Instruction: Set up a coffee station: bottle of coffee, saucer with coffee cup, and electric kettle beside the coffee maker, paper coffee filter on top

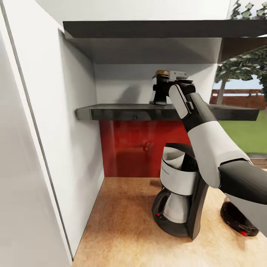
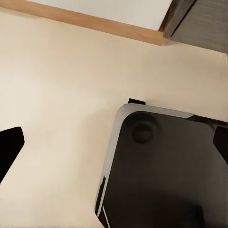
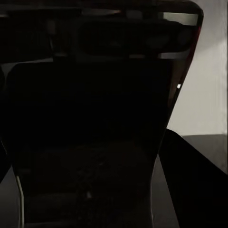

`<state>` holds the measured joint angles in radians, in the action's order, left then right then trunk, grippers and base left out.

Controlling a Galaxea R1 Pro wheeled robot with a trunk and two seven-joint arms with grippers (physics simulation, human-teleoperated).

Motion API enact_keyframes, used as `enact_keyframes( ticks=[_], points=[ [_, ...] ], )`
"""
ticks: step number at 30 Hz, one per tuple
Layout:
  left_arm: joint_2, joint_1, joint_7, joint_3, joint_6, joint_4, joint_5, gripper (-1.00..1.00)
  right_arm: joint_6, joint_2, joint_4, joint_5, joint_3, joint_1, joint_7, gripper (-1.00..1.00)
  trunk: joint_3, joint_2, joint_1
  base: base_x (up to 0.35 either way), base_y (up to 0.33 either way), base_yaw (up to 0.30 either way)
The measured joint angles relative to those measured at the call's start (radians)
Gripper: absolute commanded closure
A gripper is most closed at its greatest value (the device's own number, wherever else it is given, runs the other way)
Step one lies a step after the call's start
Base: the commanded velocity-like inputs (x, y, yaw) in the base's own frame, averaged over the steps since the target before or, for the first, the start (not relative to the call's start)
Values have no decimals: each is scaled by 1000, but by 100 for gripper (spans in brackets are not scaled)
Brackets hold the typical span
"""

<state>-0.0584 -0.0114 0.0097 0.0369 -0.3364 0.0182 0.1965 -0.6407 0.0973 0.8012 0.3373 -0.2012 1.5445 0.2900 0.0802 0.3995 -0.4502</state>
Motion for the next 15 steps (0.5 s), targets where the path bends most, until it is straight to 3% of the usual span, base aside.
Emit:
enact_keyframes(
  ticks=[15],
  points=[
    [0,0,0,1,0,0,0,-100,-2,0,0,0,0,-5,1,100,17,0,0,-281,-172,0]
  ],
)
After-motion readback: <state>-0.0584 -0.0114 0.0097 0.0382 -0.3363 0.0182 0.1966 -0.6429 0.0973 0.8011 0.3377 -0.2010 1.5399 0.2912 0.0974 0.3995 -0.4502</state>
